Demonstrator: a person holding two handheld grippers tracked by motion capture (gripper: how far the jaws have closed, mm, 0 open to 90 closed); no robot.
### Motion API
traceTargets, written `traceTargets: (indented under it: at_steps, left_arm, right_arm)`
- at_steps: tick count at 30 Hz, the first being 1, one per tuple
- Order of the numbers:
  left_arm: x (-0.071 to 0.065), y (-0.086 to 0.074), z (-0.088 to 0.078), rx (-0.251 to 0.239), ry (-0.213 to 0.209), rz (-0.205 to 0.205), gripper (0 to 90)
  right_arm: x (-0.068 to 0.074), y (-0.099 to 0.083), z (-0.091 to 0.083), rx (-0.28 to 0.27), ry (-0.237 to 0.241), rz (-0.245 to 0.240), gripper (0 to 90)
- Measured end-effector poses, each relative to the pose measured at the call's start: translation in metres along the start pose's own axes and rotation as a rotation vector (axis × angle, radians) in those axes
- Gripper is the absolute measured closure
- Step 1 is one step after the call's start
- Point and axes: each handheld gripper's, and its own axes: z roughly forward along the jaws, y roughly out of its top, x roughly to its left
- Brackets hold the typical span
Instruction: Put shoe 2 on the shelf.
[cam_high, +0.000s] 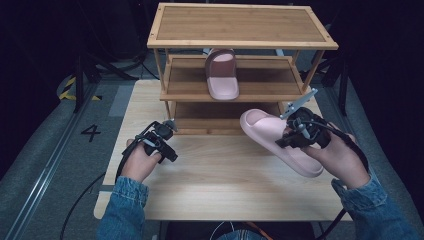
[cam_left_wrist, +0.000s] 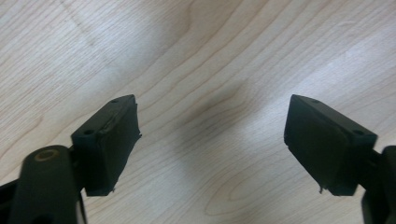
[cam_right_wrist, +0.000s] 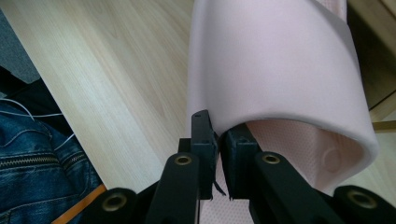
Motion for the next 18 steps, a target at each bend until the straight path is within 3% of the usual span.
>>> traceTargets:
  at_steps: [3,7,10,18]
  left_arm:
    - [0.001,-0.002,-0.001,-0.008,0.006,-0.009,17.4]
    - [-0.001,-0.004,0.000,0.011,-0.054,0.069,17.2]
    - [-0.002,-0.004,0.002,0.021,-0.031,0.071,17.6]
    - [0.001,-0.004,0.003,0.030,-0.030,0.040,17.5]
  right_arm:
    - [-0.002,0.005,-0.006,-0.007,0.002,-0.001,84.5]
    - [-0.008,0.015,-0.016,-0.015,-0.019,-0.007,84.4]
    - [-0.010,0.020,-0.023,-0.020,-0.028,-0.006,84.4]
    - [-0.023,0.034,-0.036,-0.031,-0.068,0.011,84.4]
